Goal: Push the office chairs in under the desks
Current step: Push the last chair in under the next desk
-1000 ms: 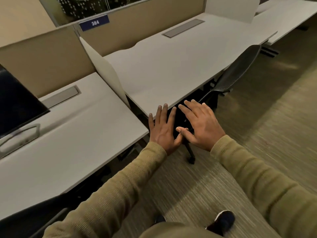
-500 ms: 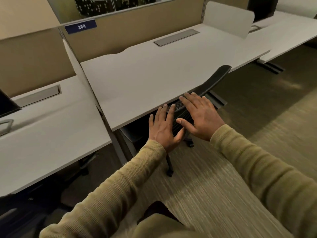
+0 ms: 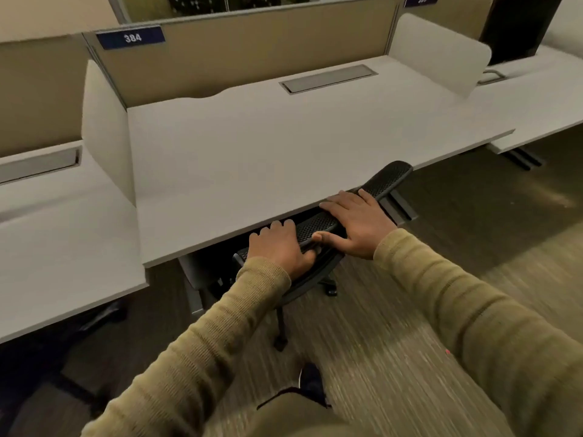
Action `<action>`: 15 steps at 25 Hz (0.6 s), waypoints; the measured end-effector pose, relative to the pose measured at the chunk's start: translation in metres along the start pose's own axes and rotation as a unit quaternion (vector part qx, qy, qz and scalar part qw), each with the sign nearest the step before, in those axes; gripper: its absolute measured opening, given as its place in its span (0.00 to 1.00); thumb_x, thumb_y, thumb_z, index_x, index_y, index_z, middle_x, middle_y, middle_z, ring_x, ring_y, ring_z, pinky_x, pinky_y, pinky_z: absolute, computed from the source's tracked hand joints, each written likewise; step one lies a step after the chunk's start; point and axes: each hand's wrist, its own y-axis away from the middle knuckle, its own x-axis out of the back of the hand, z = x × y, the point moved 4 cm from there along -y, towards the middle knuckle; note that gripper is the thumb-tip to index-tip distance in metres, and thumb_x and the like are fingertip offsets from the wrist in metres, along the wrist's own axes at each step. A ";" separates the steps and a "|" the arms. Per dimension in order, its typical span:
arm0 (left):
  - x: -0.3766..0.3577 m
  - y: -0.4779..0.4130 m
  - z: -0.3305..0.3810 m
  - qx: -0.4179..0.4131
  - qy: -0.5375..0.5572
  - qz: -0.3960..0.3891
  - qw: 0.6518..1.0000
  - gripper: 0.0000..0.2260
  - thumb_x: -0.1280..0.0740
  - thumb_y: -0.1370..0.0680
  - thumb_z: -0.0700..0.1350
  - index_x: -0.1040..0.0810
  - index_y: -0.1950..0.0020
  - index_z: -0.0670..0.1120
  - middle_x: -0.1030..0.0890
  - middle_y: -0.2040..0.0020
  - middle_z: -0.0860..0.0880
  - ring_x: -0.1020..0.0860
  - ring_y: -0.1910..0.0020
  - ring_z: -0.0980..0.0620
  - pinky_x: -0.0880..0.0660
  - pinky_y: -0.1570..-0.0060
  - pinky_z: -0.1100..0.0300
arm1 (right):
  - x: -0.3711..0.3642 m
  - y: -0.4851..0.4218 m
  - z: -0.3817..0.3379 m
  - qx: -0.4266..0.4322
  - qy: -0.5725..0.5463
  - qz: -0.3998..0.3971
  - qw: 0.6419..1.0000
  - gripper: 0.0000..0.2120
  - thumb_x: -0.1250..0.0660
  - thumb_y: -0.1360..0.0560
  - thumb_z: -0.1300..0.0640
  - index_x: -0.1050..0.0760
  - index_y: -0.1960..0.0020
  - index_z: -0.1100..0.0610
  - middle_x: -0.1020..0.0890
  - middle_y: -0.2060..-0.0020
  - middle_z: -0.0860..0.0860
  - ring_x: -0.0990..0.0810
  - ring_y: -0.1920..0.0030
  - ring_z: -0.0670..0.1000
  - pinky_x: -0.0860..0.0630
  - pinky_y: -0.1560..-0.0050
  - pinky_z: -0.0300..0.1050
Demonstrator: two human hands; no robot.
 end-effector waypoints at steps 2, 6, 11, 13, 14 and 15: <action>0.000 -0.005 0.011 0.012 -0.005 -0.008 1.000 0.30 0.38 0.26 0.69 0.30 0.36 0.48 0.24 0.40 0.44 0.24 0.42 0.42 0.29 0.43 0.47 | -0.001 -0.009 0.023 0.044 0.000 -0.006 0.999 0.48 0.58 0.32 0.19 0.33 0.26 0.48 0.26 0.31 0.50 0.31 0.29 0.54 0.48 0.24 0.58; 0.000 -0.010 0.029 0.012 -0.016 0.005 1.000 0.27 0.37 0.26 0.66 0.31 0.36 0.49 0.24 0.42 0.46 0.23 0.44 0.43 0.29 0.45 0.48 | -0.003 -0.027 0.069 0.090 0.011 0.019 0.996 0.46 0.46 0.37 0.17 0.24 0.35 0.49 0.19 0.41 0.48 0.23 0.39 0.54 0.36 0.30 0.57; -0.002 -0.006 0.034 0.017 -0.029 0.043 0.999 0.24 0.39 0.26 0.67 0.28 0.40 0.50 0.23 0.48 0.49 0.23 0.49 0.47 0.29 0.49 0.52 | -0.004 -0.027 0.083 0.089 -0.014 0.040 0.995 0.47 0.50 0.41 0.14 0.22 0.44 0.50 0.17 0.50 0.48 0.21 0.47 0.54 0.33 0.35 0.56; -0.004 0.000 0.037 0.012 -0.036 0.054 0.998 0.23 0.39 0.26 0.67 0.27 0.43 0.50 0.23 0.51 0.50 0.24 0.53 0.49 0.30 0.51 0.53 | -0.005 -0.023 0.080 0.085 -0.020 0.022 0.996 0.51 0.56 0.43 0.12 0.22 0.45 0.50 0.18 0.52 0.48 0.21 0.49 0.54 0.32 0.36 0.55; -0.006 0.002 0.044 0.008 -0.047 0.063 0.997 0.22 0.39 0.26 0.67 0.26 0.44 0.50 0.23 0.52 0.51 0.24 0.54 0.49 0.29 0.52 0.54 | -0.005 -0.019 0.083 0.085 -0.025 0.018 0.996 0.52 0.58 0.44 0.12 0.22 0.46 0.50 0.18 0.53 0.48 0.21 0.50 0.54 0.32 0.37 0.55; -0.007 0.005 0.054 0.011 -0.054 0.070 0.996 0.22 0.40 0.26 0.67 0.25 0.46 0.50 0.23 0.53 0.50 0.24 0.55 0.49 0.29 0.53 0.54 | -0.004 -0.015 0.089 0.095 -0.026 0.016 0.995 0.53 0.60 0.45 0.12 0.22 0.47 0.50 0.18 0.54 0.48 0.21 0.50 0.54 0.32 0.38 0.54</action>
